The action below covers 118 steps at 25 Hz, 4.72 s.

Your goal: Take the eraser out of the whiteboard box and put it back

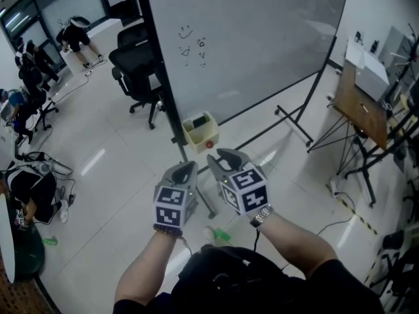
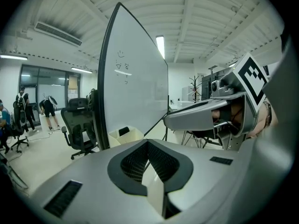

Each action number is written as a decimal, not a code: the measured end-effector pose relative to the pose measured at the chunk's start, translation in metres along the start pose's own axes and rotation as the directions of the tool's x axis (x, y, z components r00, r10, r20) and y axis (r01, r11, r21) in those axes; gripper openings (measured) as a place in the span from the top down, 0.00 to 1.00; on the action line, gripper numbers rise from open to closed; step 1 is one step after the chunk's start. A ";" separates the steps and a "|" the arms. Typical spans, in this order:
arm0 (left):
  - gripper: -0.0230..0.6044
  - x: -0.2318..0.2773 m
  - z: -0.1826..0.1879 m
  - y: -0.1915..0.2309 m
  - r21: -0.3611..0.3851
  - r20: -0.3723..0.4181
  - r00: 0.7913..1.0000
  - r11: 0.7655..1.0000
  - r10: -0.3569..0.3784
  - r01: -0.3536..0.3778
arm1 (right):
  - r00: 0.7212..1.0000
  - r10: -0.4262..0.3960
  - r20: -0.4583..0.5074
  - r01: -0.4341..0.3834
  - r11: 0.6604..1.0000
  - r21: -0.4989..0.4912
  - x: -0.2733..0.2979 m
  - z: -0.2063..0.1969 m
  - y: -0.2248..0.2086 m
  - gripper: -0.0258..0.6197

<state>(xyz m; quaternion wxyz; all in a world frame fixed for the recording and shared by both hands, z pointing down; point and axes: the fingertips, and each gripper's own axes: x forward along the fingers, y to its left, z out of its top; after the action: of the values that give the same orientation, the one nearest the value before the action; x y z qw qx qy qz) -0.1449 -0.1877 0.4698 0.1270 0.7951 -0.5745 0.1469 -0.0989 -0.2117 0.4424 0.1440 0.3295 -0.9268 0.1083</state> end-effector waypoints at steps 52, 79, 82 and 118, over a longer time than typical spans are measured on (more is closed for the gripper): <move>0.96 0.094 -0.022 0.145 -0.086 -0.069 0.996 0.995 -0.048 0.042 | 0.933 -0.167 -0.318 0.173 0.985 -0.007 0.215 -0.042 -0.091 0.41; 0.96 0.079 -0.005 0.148 -0.064 -0.025 0.999 0.997 -0.046 0.044 | 0.947 -0.239 -0.214 0.238 0.971 -0.030 0.196 0.001 -0.088 0.52; 0.96 0.075 -0.001 0.145 -0.059 -0.017 0.999 0.997 -0.050 0.049 | 0.949 -0.247 -0.194 0.245 0.969 -0.035 0.189 0.010 -0.086 0.52; 0.96 0.042 0.023 0.060 0.018 0.016 1.000 1.000 -0.009 0.009 | 0.986 -0.164 -0.014 0.164 0.986 -0.035 0.084 0.064 -0.066 0.52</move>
<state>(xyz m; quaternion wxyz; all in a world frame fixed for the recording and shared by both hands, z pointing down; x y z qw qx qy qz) -0.1870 -0.2518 0.4663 0.1159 0.8000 -0.5706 0.1448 -0.1315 -0.3291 0.4179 0.1658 0.4011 -0.8971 0.0831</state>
